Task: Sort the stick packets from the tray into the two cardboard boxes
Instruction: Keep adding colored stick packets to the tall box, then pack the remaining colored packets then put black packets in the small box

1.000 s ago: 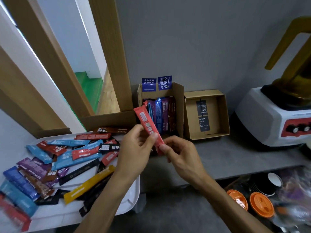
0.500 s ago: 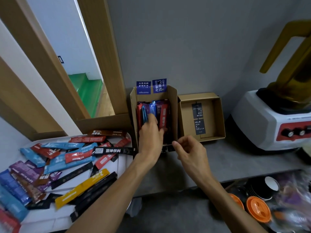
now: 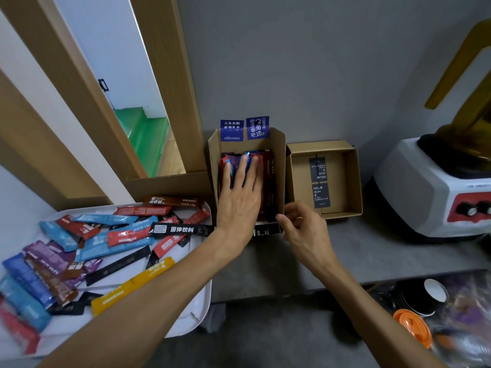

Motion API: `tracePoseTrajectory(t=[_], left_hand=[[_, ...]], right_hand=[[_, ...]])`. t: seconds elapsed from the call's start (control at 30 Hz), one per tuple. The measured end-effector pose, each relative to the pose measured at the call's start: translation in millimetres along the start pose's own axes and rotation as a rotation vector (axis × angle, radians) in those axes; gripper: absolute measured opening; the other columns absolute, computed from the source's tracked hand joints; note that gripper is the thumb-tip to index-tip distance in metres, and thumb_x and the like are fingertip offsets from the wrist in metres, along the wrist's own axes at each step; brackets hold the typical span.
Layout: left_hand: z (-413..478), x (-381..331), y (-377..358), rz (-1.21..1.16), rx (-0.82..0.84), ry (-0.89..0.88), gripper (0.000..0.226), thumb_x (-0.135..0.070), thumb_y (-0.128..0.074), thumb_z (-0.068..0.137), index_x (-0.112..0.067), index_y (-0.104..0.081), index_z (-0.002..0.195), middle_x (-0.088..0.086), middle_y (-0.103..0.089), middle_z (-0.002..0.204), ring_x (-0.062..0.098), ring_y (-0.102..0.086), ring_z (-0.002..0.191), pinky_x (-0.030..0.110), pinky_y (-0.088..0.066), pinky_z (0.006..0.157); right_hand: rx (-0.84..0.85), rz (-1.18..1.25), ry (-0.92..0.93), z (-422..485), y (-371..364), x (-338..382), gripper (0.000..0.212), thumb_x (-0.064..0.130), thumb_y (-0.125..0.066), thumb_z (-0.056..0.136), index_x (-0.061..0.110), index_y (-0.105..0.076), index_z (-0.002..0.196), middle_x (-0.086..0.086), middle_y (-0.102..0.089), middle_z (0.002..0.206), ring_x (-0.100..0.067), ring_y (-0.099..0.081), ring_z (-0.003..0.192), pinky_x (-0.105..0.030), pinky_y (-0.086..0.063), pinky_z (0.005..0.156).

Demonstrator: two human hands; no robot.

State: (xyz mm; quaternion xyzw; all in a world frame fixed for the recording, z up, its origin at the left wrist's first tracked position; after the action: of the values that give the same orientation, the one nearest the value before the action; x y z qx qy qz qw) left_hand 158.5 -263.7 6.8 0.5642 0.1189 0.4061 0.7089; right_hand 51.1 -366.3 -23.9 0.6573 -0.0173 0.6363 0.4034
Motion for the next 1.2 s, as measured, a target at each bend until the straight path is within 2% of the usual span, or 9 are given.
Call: tracePoseTrajectory(t=[0.23, 0.33, 0.47, 0.57, 0.67, 0.8, 0.9, 1.07, 1.2], left_hand=[[-11, -2, 12, -0.114, -0.024, -0.014, 0.085, -0.010, -0.059, 0.091, -0.003, -0.003, 0.155, 0.018, 0.001, 0.166, 0.034, 0.008, 0.153, 0.052, -0.008, 0.123], [-51, 13, 39, -0.413, -0.148, -0.061, 0.071, -0.016, -0.066, 0.088, -0.008, -0.033, 0.151, 0.015, -0.030, 0.160, 0.031, -0.024, 0.149, 0.046, -0.028, 0.120], [-125, 93, 45, -0.533, -0.154, 0.151, 0.028, -0.017, -0.066, 0.090, -0.014, -0.065, 0.117, 0.007, -0.066, 0.118, 0.023, -0.061, 0.110, 0.041, -0.052, 0.097], [-165, 177, 10, -0.431, 0.122, 0.406, 0.026, -0.016, -0.070, 0.086, -0.016, -0.065, 0.111, 0.006, -0.065, 0.109, 0.027, -0.061, 0.102, 0.043, -0.050, 0.087], [-183, 225, -14, -0.351, 0.349, 0.451, 0.031, -0.020, -0.071, 0.085, -0.015, -0.062, 0.114, 0.009, -0.062, 0.114, 0.031, -0.057, 0.109, 0.042, -0.047, 0.089], [-182, 239, -22, -0.345, 0.274, 0.439, 0.032, -0.030, -0.072, 0.087, -0.019, -0.061, 0.115, 0.006, -0.062, 0.117, 0.026, -0.056, 0.109, 0.041, -0.049, 0.092], [-166, 235, -23, -0.370, 0.187, 0.367, 0.047, -0.035, -0.073, 0.086, -0.017, -0.056, 0.127, 0.007, -0.059, 0.124, 0.027, -0.054, 0.114, 0.044, -0.048, 0.097], [-132, 226, -45, -0.261, 0.477, 0.210, 0.052, -0.038, -0.066, 0.088, -0.019, -0.049, 0.133, 0.008, -0.055, 0.129, 0.029, -0.053, 0.118, 0.045, -0.049, 0.092], [-118, 230, -54, -0.224, 0.616, 0.205, 0.046, -0.031, -0.068, 0.086, -0.017, -0.051, 0.127, 0.010, -0.054, 0.127, 0.026, -0.053, 0.111, 0.040, -0.050, 0.089]], right_hand=[[-0.001, 0.017, -0.018, -2, 5, 2, 0.017, 0.032, -0.068, 0.091, 0.027, -0.060, 0.106, 0.006, -0.067, 0.089, -0.009, -0.069, 0.077, -0.037, -0.062, 0.071], [-0.106, 0.048, -0.026, -19, 15, 10, 0.010, 0.032, -0.067, 0.090, 0.029, -0.061, 0.098, 0.006, -0.067, 0.085, -0.008, -0.068, 0.074, -0.040, -0.062, 0.069], [-0.040, 0.124, 0.074, -55, 0, 53, 0.007, 0.028, -0.062, 0.090, 0.035, -0.060, 0.089, 0.007, -0.065, 0.079, -0.010, -0.066, 0.074, -0.030, -0.058, 0.063], [0.260, -0.016, 0.163, -66, -57, 84, 0.009, 0.027, -0.061, 0.091, 0.035, -0.064, 0.092, 0.016, -0.065, 0.084, -0.002, -0.064, 0.081, -0.018, -0.055, 0.069], [0.397, -0.189, 0.243, -56, -113, 105, 0.020, 0.017, -0.061, 0.095, 0.022, -0.070, 0.112, 0.011, -0.067, 0.104, -0.005, -0.062, 0.086, -0.019, -0.053, 0.079], [0.425, -0.398, 0.328, -25, -166, 123, 0.026, 0.009, -0.055, 0.093, 0.015, -0.064, 0.117, -0.004, -0.060, 0.118, -0.025, -0.062, 0.102, -0.041, -0.054, 0.086], [0.489, -0.575, 0.310, -11, -184, 122, 0.025, 0.009, -0.056, 0.092, 0.012, -0.061, 0.116, -0.010, -0.056, 0.119, -0.035, -0.061, 0.105, -0.045, -0.054, 0.082], [0.444, -0.634, 0.318, -4, -182, 123, 0.020, 0.008, -0.057, 0.090, 0.012, -0.064, 0.109, -0.009, -0.059, 0.110, -0.036, -0.061, 0.102, -0.044, -0.052, 0.078], [0.533, -0.719, 0.401, -6, -194, 127, 0.040, 0.015, -0.064, 0.090, 0.019, -0.055, 0.129, -0.006, -0.053, 0.128, -0.029, -0.056, 0.115, -0.043, -0.054, 0.087]])
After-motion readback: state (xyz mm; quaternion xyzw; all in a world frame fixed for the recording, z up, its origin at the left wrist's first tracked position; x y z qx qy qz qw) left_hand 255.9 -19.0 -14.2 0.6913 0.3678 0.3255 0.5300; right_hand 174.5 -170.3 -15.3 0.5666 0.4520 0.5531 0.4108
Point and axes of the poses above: each hand's wrist, its own z-axis towards the middle knuckle, its own y-axis out of the back of the hand, x = y × z, the point moved 6 cm from there along z, towards the middle knuckle
